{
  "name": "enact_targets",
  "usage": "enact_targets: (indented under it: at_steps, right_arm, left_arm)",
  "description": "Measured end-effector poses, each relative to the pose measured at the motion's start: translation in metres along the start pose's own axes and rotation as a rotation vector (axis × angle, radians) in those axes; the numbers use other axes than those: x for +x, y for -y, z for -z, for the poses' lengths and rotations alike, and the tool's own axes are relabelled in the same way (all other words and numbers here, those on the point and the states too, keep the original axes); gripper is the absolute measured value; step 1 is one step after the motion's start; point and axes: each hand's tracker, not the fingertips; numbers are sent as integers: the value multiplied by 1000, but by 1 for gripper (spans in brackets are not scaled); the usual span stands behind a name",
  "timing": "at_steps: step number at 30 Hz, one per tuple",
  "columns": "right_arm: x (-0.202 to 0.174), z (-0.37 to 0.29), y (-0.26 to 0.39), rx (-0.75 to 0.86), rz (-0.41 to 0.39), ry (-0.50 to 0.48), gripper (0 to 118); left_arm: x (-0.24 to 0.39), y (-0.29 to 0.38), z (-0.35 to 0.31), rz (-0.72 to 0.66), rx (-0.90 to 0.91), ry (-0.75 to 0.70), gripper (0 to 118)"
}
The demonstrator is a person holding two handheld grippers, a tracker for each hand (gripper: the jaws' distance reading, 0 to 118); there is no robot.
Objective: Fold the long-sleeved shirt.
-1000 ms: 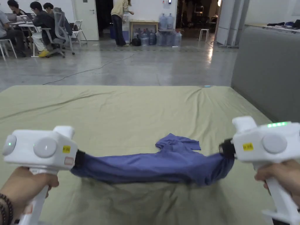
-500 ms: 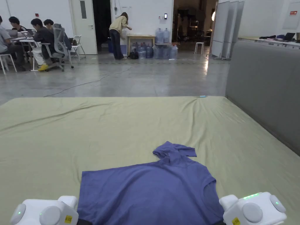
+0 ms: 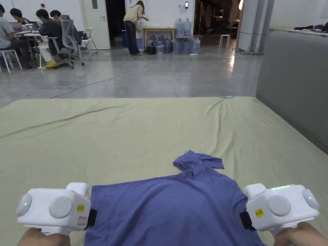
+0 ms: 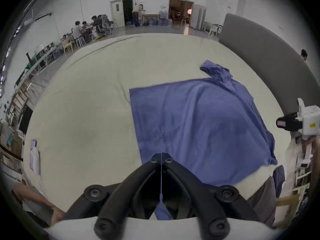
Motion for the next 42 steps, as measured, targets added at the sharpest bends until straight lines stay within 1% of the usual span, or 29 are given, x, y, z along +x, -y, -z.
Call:
enact_targets:
  at_steps: [2, 3, 4, 5, 6, 7, 8, 10, 14, 15, 16, 17, 18, 19, 20, 21, 22, 23, 24, 25, 26, 27, 28, 29, 32, 33, 35, 36, 42]
  right_arm:
    - [-1, 17, -17, 2, -7, 7, 0]
    - [2, 15, -24, 4, -10, 9, 0]
    - [2, 22, -31, 5, -14, 11, 0]
    - [1, 31, -38, 3, -19, 9, 0]
    - [0, 39, -44, 0, -26, 2, 0]
    - [3, 40, -50, -2, -28, -3, 0]
    - [3, 46, -55, -8, -29, -5, 0]
    - [1, 60, -63, -13, -26, -13, 0]
    - [4, 80, -76, -26, -11, -46, 0]
    - [8, 80, -78, -28, -9, -51, 0]
    - [8, 84, -81, -31, -8, -54, 0]
    - [7, 88, -85, -34, -9, -56, 0]
    - [6, 91, -89, -36, -12, -55, 0]
    - [11, 91, -92, -35, -14, -56, 0]
    - [12, 93, -96, -31, -16, -54, 0]
    - [13, 95, -100, -25, -14, -50, 0]
    - [14, 97, -105, -20, -8, -46, 0]
    - [20, 98, -111, -12, 2, -44, 0]
    - [24, 102, -120, -10, 9, -39, 0]
    - [27, 106, -128, -10, 13, -31, 0]
    - [32, 111, -137, -6, 20, -8, 0]
    - [40, 115, -149, -3, 30, 13, 0]
    - [46, 120, -159, -2, 38, 24, 0]
    - [52, 126, -170, -5, 47, 30, 0]
    - [68, 145, -199, -31, 52, 50, 0]
    - [71, 152, -207, -39, 31, 74, 6]
    - [75, 165, -217, -50, 0, 90, 45]
    - [76, 173, -221, -83, 2, 98, 57]
    - [74, 205, -235, -135, 21, 61, 56]
  left_arm:
    - [-3, -29, 21, -13, 21, -20, 0]
    - [-7, -42, 33, -37, 40, -33, 0]
    - [-13, -58, 48, -68, 64, -51, 9]
    - [-24, -75, 70, -89, 81, -63, 38]
    - [-30, -89, 88, -95, 77, -88, 89]
    - [-37, -101, 108, -104, 53, -130, 108]
    - [-44, -112, 127, -105, 34, -177, 111]
    - [-57, -127, 159, -122, 19, -226, 111]
    - [-81, -141, 210, -196, -63, -230, 111]
    - [-83, -143, 217, -189, -68, -236, 109]
    - [-83, -144, 225, -181, -63, -246, 103]
    - [-82, -143, 229, -170, -59, -259, 91]
    - [-82, -142, 235, -163, -56, -259, 68]
    - [-81, -141, 241, -157, -64, -251, 59]
    - [-79, -138, 246, -163, -81, -224, 57]
    - [-76, -135, 246, -181, -65, -230, 55]
    - [-71, -135, 244, -176, -44, -266, 53]
    - [-66, -137, 241, -157, -54, -240, 50]
    - [-61, -138, 235, -133, -43, -218, 26]
    - [-58, -137, 230, -118, -31, -235, 6]
    - [-58, -136, 224, -122, -11, -197, 0]
    - [-59, -135, 219, -148, -11, -146, 0]
    - [-60, -135, 215, -164, -13, -130, 0]
    - [-50, -131, 198, -165, -11, -137, 0]
    - [-47, -130, 177, -157, 22, -128, 0]
    - [-43, -132, 165, -151, 27, -126, 0]
    - [-41, -135, 154, -144, 38, -120, 0]
    - [-39, -136, 149, -144, 46, -114, 0]
    - [-32, -143, 134, -139, 77, -107, 0]
